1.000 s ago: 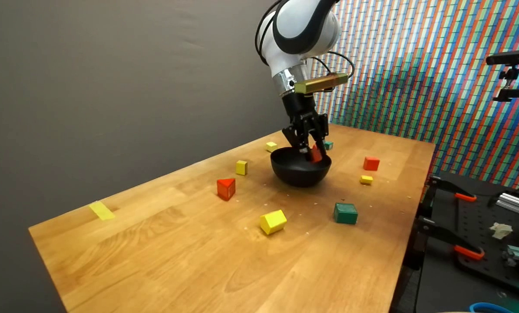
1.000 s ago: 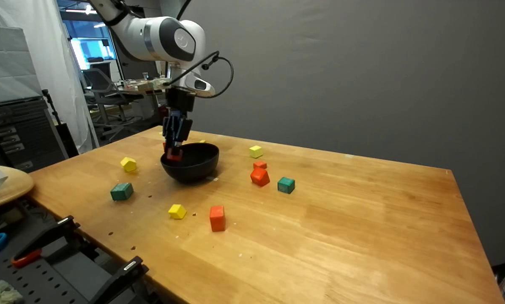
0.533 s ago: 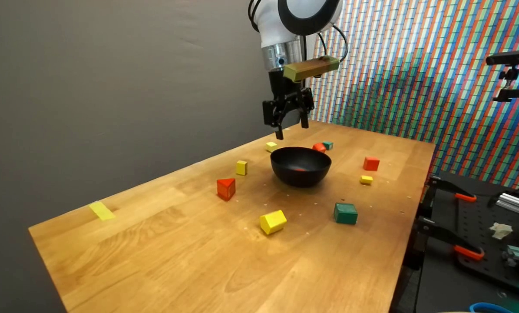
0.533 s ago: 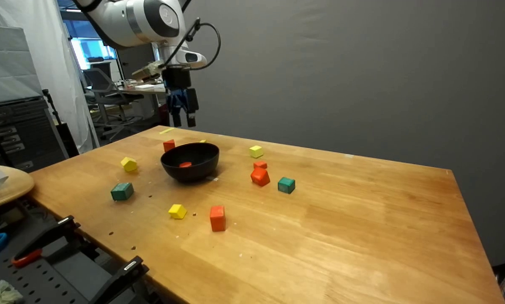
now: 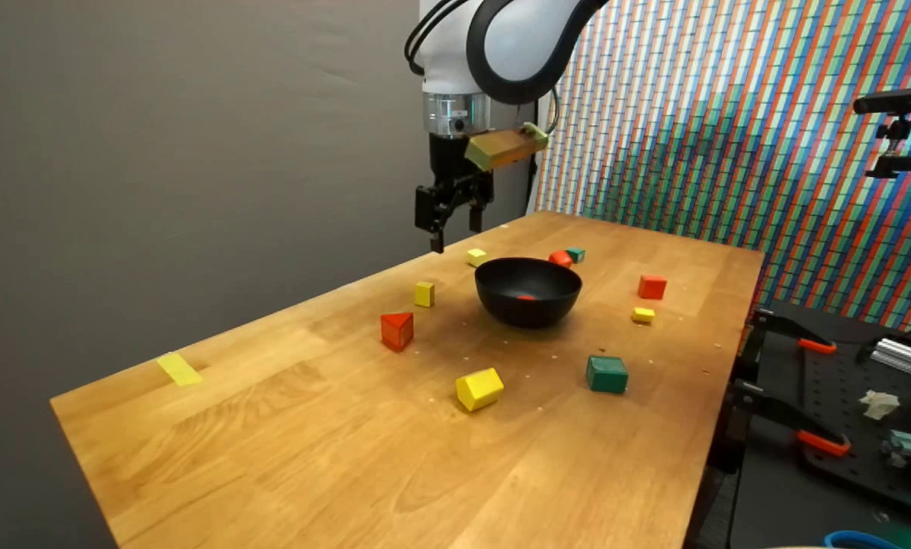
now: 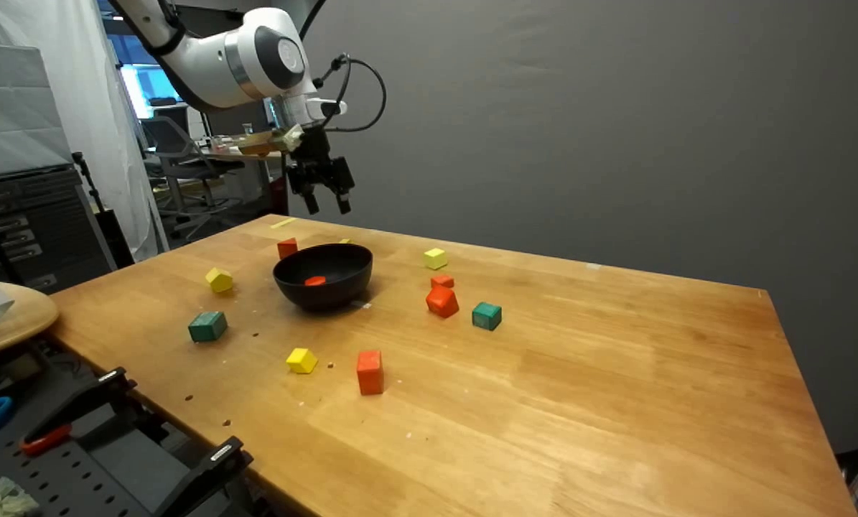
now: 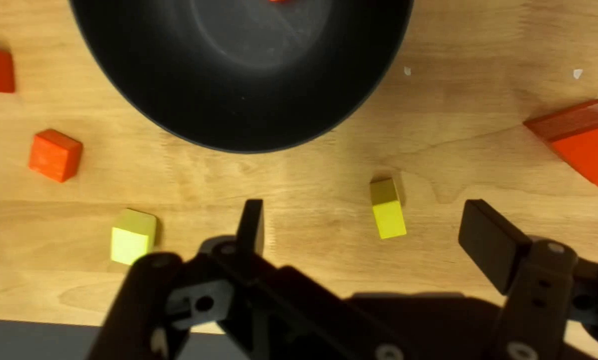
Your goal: Place all the blocks inside the black bowl
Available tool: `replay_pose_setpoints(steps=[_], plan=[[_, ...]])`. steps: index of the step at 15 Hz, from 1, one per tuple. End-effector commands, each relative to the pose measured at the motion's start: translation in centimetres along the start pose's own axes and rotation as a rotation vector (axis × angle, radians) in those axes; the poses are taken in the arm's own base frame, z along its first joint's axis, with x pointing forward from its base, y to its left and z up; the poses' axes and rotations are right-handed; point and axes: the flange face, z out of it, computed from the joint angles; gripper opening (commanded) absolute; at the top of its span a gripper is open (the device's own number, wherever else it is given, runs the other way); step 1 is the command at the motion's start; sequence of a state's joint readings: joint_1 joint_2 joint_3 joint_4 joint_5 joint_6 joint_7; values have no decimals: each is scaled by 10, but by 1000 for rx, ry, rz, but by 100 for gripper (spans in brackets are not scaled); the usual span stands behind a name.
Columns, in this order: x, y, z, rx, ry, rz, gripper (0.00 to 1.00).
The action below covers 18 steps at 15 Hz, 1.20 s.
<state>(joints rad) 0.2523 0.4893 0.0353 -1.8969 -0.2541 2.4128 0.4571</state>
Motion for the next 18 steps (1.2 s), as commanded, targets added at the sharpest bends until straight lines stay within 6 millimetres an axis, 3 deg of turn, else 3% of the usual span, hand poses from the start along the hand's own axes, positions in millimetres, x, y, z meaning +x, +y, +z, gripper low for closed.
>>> replay_pose_setpoints(steps=[1, 2, 5, 16, 17, 18], plan=[[5, -1, 6, 9, -1, -12, 100], [0, 1, 5, 46, -7, -153, 100], [1, -2, 8, 54, 3, -297, 100], [26, -37, 78, -124, -3, -123, 100], [31, -37, 86, -136, -8, -115, 92], [35, -37, 93, -145, -10, -106, 74]])
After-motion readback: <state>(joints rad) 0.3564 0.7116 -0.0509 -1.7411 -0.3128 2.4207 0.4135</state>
